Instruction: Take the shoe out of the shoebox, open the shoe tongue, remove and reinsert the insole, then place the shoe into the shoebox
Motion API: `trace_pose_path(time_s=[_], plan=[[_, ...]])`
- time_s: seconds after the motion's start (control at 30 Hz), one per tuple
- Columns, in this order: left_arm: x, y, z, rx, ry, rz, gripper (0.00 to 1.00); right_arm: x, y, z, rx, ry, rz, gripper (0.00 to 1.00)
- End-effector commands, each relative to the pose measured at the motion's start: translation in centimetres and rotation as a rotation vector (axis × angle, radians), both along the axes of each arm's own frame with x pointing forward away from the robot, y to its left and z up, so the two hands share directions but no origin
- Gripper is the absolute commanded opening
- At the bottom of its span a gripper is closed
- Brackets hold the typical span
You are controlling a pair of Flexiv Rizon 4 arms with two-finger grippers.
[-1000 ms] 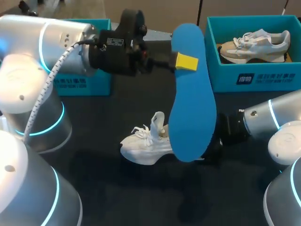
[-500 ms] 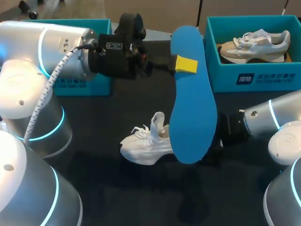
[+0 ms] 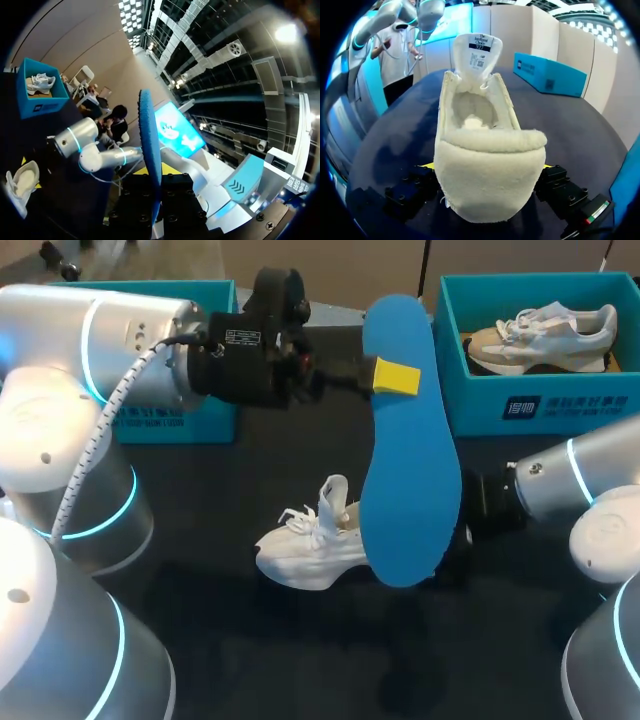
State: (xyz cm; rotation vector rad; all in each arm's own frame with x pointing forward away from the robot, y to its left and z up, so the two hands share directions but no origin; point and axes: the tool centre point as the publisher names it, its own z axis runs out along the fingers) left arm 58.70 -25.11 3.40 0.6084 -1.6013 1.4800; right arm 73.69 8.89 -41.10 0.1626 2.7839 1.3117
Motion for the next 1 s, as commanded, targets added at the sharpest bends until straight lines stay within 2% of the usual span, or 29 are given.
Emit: trace_pose_path(time_s=[0.03, 0.5, 1.0], plan=[[-0.1, -0.1, -0.1, -0.001, 0.0, 0.002, 0.0, -0.2, -0.2, 1.2, -0.055, 0.004, -0.015, 1.0], [-0.1, -0.1, -0.1, -0.001, 0.0, 0.002, 0.0, -0.8, -1.3, 3.1, -0.143, 0.021, -0.019, 1.0], [-0.1, -0.1, -0.1, -0.001, 0.0, 0.002, 0.0, -1.6, -2.8, 5.1, -0.318, 0.051, 0.004, 1.0]])
